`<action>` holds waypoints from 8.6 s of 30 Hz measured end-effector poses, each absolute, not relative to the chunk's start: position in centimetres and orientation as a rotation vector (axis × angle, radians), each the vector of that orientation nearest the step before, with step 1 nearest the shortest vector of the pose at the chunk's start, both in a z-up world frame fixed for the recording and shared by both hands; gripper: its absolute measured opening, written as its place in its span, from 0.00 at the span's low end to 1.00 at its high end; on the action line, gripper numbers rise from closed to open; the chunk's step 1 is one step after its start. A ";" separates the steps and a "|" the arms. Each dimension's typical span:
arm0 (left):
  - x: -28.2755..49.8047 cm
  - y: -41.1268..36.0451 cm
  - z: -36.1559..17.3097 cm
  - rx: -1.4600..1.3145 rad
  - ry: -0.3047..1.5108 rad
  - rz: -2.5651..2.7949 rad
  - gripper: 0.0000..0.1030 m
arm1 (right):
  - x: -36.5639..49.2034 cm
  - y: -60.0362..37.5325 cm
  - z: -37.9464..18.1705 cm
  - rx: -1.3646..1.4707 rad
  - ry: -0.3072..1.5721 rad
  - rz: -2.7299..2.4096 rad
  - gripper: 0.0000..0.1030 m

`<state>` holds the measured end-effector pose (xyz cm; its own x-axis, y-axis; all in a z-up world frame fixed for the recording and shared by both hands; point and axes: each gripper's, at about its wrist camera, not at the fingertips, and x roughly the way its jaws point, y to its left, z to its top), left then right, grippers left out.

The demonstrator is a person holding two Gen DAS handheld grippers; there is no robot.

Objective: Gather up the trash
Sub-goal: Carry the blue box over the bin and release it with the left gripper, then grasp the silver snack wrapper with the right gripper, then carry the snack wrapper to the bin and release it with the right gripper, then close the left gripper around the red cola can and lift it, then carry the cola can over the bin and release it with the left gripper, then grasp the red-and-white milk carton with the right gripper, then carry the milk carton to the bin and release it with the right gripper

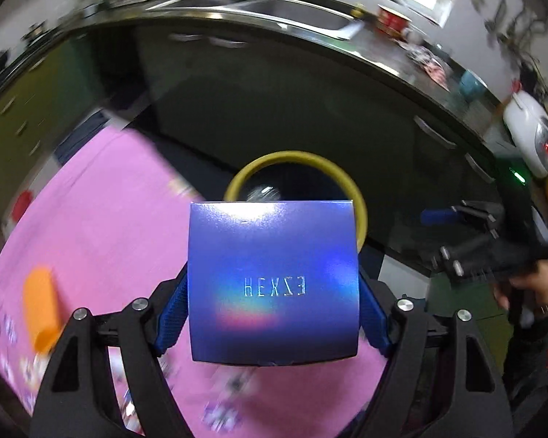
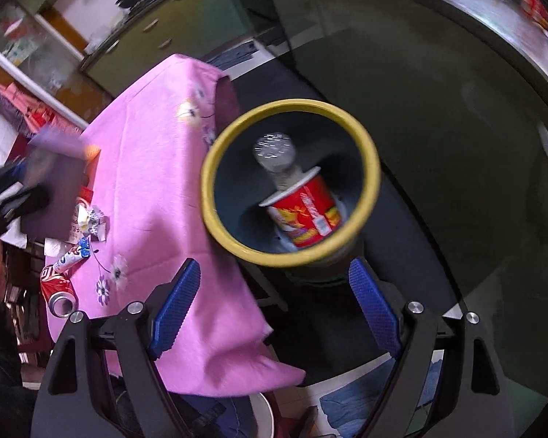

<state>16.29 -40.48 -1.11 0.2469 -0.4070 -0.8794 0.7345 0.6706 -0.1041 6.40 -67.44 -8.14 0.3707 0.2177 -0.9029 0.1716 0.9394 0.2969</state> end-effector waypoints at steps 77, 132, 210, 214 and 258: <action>6.1 -2.7 0.8 -0.042 0.889 -0.388 0.91 | 20.4 -38.2 -10.1 -0.407 1.208 0.655 0.31; 10.4 -4.3 -13.8 -0.511 1.552 0.032 0.55 | 18.9 -55.2 -16.2 -0.094 1.256 0.267 0.77; 6.0 -5.7 3.8 -0.101 0.727 -0.386 0.83 | 10.2 -37.2 -8.0 -0.397 1.048 0.715 0.77; 4.7 -2.2 2.5 -0.158 0.749 -0.337 0.83 | 12.3 -30.8 -9.0 -0.490 1.059 0.768 0.77; 5.3 1.2 -1.6 -0.133 0.795 -0.404 0.86 | 22.4 -28.2 -10.2 -0.112 1.422 0.442 0.35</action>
<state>5.27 1.17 -1.58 0.6285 -0.4003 -0.6669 0.3019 0.9157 -0.2653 22.39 -28.16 -10.23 0.0827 0.2290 -0.9699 -0.3610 0.9140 0.1850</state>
